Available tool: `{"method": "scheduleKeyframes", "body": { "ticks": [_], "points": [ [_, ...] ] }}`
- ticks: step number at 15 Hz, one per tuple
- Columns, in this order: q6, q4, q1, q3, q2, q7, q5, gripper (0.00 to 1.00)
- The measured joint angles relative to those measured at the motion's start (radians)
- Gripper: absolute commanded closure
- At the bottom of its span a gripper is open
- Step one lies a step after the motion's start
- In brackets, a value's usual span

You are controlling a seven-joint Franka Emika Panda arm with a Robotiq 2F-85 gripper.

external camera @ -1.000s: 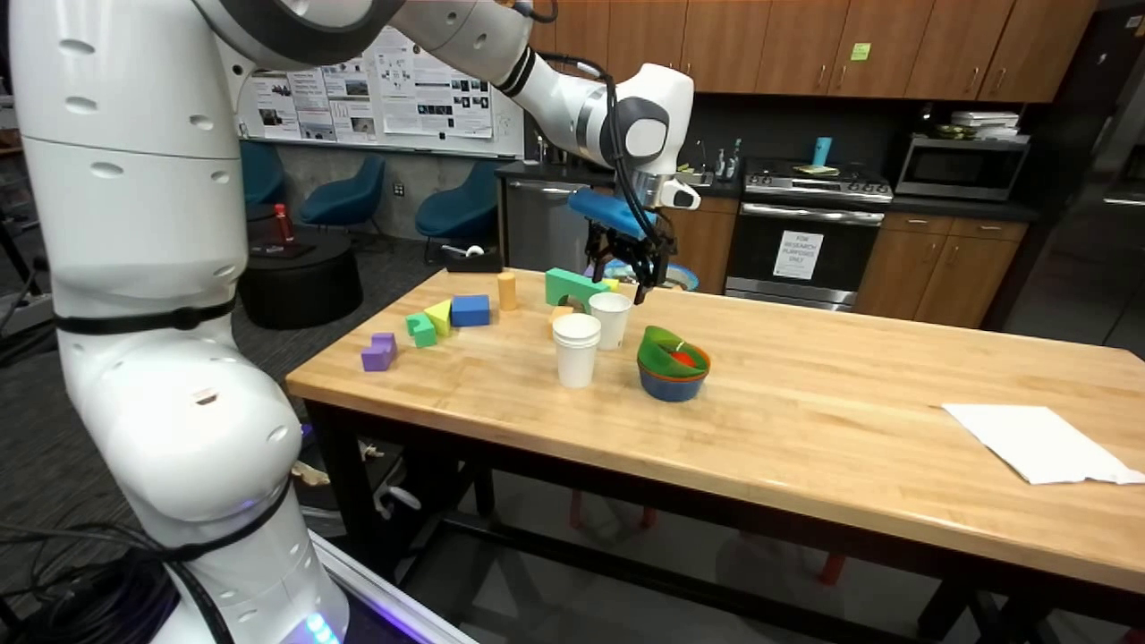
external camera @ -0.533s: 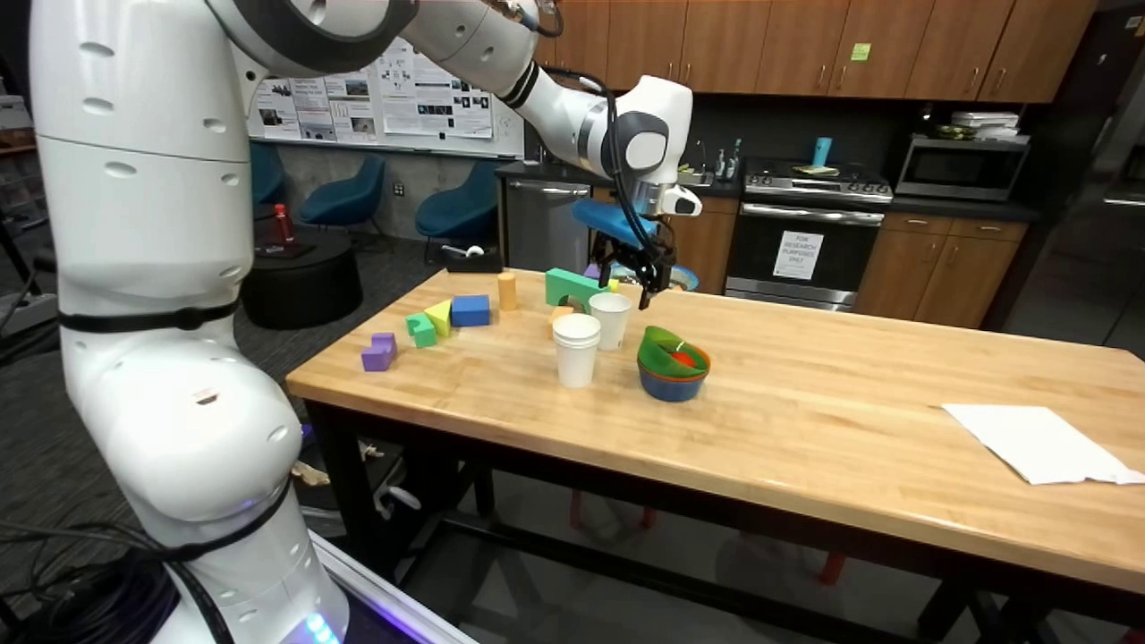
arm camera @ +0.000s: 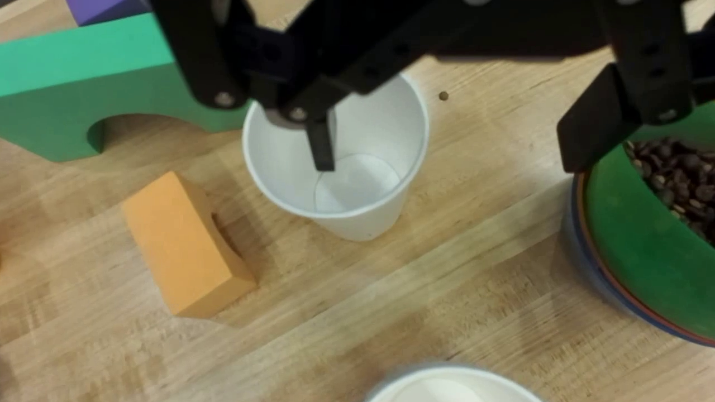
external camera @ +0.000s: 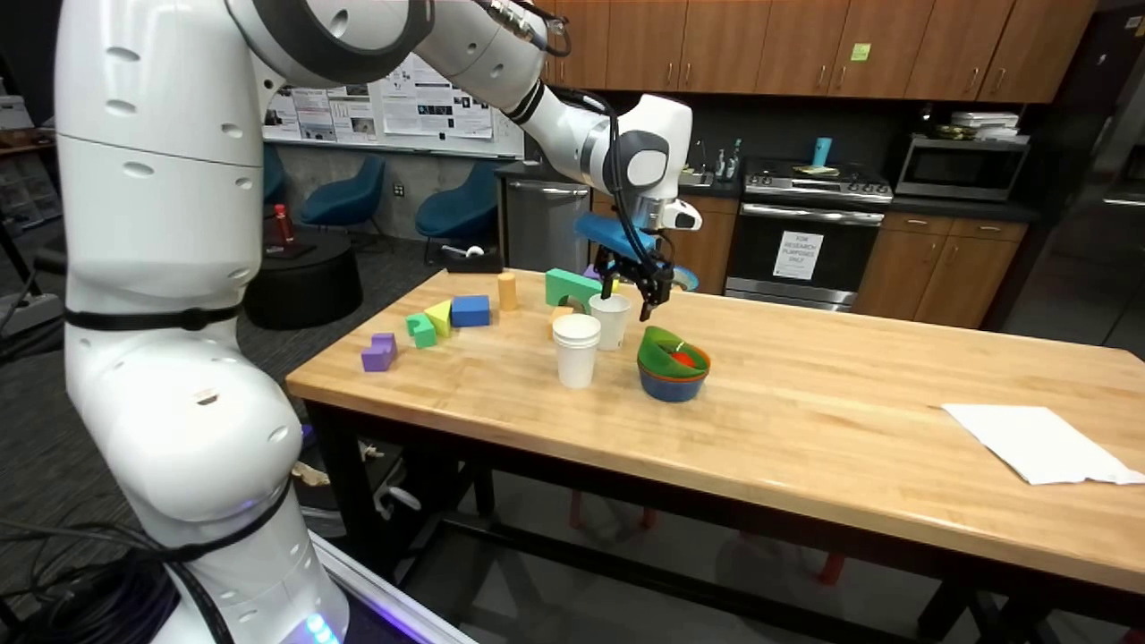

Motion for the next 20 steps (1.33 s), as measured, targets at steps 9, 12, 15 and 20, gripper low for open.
{"method": "scheduleKeyframes", "body": {
  "ticks": [9,12,15,20],
  "points": [
    [0.014,0.012,0.000,0.002,0.016,0.019,0.000,0.09],
    [0.016,0.016,0.000,0.003,0.023,0.023,0.000,0.15],
    [0.018,0.019,0.001,0.006,0.029,0.031,0.000,0.19],
    [0.019,0.024,0.001,0.007,0.037,0.035,0.000,0.52]
  ]
}}
